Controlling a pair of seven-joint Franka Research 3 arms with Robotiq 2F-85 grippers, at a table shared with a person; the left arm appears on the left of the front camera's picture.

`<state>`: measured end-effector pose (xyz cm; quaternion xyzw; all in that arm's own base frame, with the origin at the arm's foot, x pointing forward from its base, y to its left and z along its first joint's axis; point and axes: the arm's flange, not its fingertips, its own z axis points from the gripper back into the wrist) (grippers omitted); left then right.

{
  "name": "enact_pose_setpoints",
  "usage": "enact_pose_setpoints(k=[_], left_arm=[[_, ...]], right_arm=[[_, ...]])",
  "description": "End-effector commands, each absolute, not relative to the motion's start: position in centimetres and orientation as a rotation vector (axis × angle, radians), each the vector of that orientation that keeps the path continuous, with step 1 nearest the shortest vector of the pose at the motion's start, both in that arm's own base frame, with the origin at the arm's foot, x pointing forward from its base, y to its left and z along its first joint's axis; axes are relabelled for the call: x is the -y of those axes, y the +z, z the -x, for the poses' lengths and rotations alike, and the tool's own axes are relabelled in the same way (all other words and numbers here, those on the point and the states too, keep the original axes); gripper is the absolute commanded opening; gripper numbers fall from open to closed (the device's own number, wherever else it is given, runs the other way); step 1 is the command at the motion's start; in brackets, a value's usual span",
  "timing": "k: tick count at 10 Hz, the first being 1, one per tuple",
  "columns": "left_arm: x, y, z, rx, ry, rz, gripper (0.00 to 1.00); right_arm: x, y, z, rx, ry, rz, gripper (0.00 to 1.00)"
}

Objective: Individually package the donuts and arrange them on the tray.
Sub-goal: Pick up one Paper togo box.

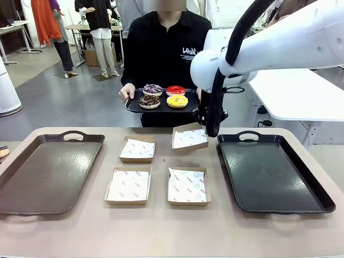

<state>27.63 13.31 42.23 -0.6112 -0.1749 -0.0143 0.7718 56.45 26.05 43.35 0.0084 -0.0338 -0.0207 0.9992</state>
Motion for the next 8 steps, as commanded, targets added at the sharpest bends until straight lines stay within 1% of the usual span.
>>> enact_pose_setpoints(k=[1, 4, 5, 7, 8], left_arm=[[-13.5, 42.4, -27.7, 0.404, -0.041, 1.340, 1.00], [-13.5, 42.4, -27.7, 0.404, -0.041, 1.340, 1.00], [-13.5, 42.4, -27.7, 0.404, -0.041, 1.340, 1.00], [-13.5, 42.4, -27.7, 0.404, -0.041, 1.340, 1.00], [-13.5, 42.4, -27.7, 0.404, -0.041, 1.340, 1.00]], right_arm=[[-26.5, 46.7, -56.9, 0.110, 0.008, 0.011, 0.00], [-27.4, 51.5, -57.4, 0.132, 0.013, -0.016, 0.00], [-27.5, 52.3, -58.0, 0.134, -0.005, -0.014, 0.00], [-27.0, 52.0, -59.0, 0.113, -0.037, -0.003, 0.00], [-27.3, 52.8, -57.3, 0.146, -0.006, -0.028, 0.00]])
